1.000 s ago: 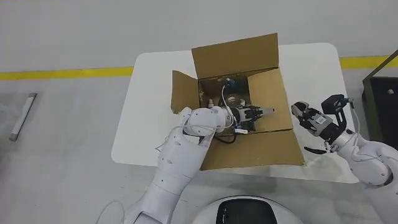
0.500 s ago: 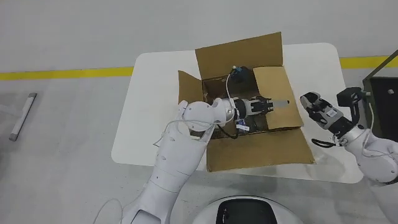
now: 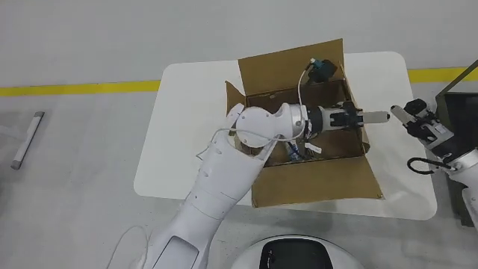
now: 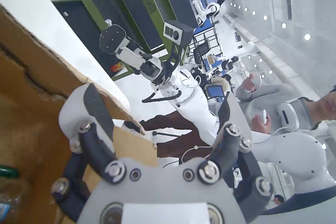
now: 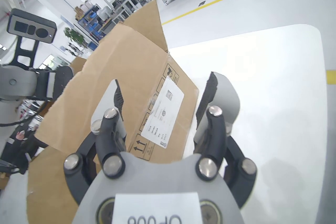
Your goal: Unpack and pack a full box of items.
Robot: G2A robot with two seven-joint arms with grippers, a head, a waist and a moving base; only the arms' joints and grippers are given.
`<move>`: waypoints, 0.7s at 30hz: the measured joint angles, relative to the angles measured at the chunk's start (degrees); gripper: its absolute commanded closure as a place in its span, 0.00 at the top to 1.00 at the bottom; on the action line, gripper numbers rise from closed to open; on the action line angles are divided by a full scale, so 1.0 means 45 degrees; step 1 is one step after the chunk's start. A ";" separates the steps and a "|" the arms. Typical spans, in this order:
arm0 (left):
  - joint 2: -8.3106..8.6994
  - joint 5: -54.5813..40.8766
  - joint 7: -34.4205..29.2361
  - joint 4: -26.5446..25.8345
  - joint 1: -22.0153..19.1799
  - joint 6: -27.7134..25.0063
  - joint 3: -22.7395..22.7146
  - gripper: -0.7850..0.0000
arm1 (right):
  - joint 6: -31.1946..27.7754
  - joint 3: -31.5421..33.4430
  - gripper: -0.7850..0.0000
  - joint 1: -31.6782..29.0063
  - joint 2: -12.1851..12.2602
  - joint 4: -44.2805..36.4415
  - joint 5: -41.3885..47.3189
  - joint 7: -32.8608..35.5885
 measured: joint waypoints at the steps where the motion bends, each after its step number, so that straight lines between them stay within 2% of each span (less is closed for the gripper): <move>1: -0.0072 0.0448 0.0131 0.0135 -0.0213 -0.0112 0.0360 1.00 | 0.0136 0.0253 1.00 -0.0051 0.0025 -0.0064 0.0623 0.0413; 4: -0.0282 0.1329 0.0579 0.0529 -0.0593 -0.0089 0.1208 1.00 | 0.0529 0.0858 1.00 -0.0160 0.0078 -0.0130 0.2077 0.1341; 7: -0.0494 0.1734 0.0956 0.0922 -0.0861 0.0167 0.1809 1.00 | 0.0986 0.1296 1.00 -0.0198 0.0134 -0.0118 0.2381 0.1937; 8: -0.0555 0.1638 0.1013 0.1021 -0.0917 0.0165 0.1922 1.00 | 0.1107 0.1374 0.87 -0.0191 0.0147 -0.0134 0.2305 0.2026; 9: -0.0612 0.1568 0.1064 0.1114 -0.0986 0.0130 0.2021 1.00 | 0.1202 0.1438 0.50 -0.0175 0.0158 -0.0171 0.2164 0.2053; 12: -0.0797 0.1247 0.1292 0.1413 -0.1173 -0.0123 0.2250 1.00 | 0.1400 0.1596 0.36 -0.0125 0.0180 -0.0374 0.1621 0.1894; 15: -0.0968 0.1146 0.1444 0.1671 -0.1398 -0.0486 0.2485 1.00 | 0.1625 0.1752 0.34 -0.0107 0.0196 -0.0567 0.1212 0.1783; 19: -0.1186 0.1336 0.1783 0.2119 -0.1589 -0.0980 0.2866 1.00 | 0.1868 0.2002 0.43 -0.0067 0.0224 -0.0633 0.1126 0.1933; 21: -0.1279 0.1574 0.1911 0.2363 -0.1680 -0.1067 0.3062 1.00 | 0.1940 0.2109 0.43 -0.0052 0.0239 -0.0639 0.1140 0.2056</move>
